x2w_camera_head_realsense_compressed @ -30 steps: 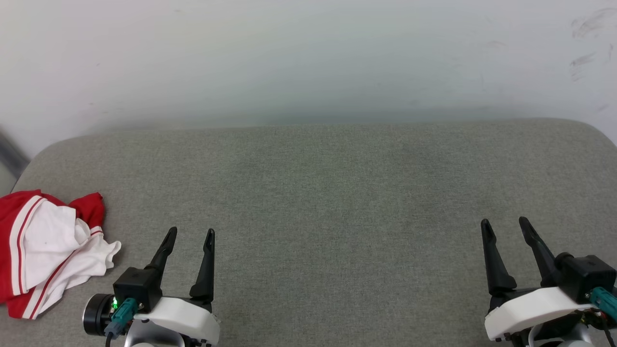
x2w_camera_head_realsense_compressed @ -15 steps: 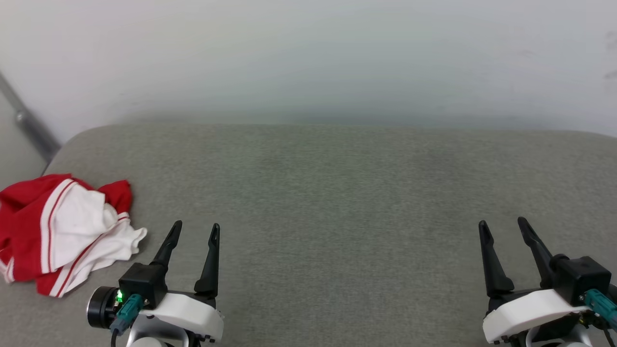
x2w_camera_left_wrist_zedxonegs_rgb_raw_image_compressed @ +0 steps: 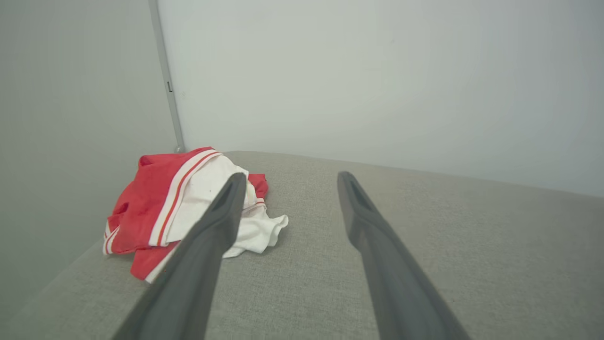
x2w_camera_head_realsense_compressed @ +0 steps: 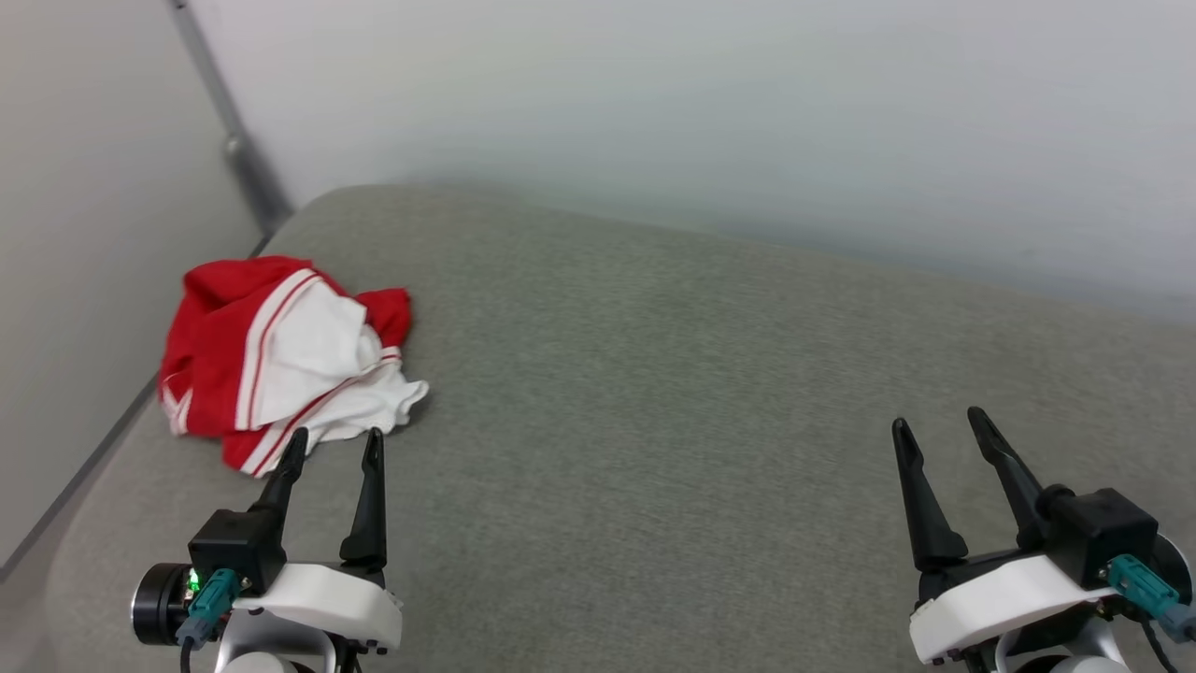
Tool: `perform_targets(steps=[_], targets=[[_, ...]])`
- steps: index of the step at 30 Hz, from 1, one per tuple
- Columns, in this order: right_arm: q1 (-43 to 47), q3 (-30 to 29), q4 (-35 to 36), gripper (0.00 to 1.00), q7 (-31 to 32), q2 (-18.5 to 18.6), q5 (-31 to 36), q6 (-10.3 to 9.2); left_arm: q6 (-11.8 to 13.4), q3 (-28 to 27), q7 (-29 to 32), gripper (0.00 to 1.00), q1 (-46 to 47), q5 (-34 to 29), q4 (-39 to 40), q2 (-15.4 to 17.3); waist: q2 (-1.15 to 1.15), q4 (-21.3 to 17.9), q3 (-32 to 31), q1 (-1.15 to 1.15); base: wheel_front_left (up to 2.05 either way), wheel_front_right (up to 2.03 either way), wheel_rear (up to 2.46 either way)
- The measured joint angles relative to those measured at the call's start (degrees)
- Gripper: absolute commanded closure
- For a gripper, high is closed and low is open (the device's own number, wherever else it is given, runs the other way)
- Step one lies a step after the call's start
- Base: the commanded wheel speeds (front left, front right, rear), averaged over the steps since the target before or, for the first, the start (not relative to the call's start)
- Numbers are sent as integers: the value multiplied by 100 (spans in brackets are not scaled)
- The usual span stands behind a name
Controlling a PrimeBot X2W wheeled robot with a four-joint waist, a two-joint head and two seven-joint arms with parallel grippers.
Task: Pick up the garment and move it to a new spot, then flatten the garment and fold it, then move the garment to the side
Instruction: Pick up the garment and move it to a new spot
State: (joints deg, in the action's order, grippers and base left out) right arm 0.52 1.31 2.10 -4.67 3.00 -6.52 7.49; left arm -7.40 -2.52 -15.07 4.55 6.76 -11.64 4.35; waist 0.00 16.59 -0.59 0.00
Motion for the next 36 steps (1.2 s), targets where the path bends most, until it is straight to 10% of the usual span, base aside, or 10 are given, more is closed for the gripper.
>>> perform_targets(steps=[18, 36], targets=[[-30, 193, 107, 0, 25, -4, -57, 0, -2, -148, 0, 0, -47, -155, 55, 29, 0, 1277, 90, 0, 0, 0, 0], [-385, 280, 360, 0, 221, 101, -26, 1, -9, 215, 8, 0, 1531, 728, -944, 644, 0, 1056, 619, 0, 0, 0, 0]])
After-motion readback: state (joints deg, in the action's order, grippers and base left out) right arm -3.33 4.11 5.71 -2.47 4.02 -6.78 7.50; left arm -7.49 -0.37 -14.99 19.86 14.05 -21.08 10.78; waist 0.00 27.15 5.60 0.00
